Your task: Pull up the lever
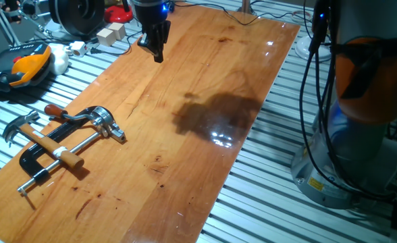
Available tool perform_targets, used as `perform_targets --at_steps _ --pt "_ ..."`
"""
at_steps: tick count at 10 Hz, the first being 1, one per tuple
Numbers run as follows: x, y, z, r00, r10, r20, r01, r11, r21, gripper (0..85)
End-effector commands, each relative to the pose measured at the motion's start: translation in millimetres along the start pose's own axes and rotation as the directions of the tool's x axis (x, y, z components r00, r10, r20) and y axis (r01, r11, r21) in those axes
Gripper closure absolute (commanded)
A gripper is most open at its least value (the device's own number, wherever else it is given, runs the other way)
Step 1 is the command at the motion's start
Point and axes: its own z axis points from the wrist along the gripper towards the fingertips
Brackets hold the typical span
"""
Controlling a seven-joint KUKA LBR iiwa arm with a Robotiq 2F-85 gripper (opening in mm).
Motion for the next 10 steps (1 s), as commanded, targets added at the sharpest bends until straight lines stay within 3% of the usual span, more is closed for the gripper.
perform_targets --at_steps 1,4,6,9,10 --pt "0.0 0.2 0.0 1.0 -0.002 -0.003 0.002 1.0 -0.004 85.0" --pt "0.0 0.2 0.0 1.0 0.006 -0.006 -0.006 1.0 -0.012 85.0" --pt "0.0 0.2 0.0 0.999 0.016 -0.039 -0.015 1.0 0.019 85.0" --pt "0.0 0.2 0.0 0.999 0.014 -0.035 -0.013 1.0 0.028 85.0" --pt "0.0 0.2 0.0 1.0 0.015 -0.007 -0.015 0.999 0.04 85.0"
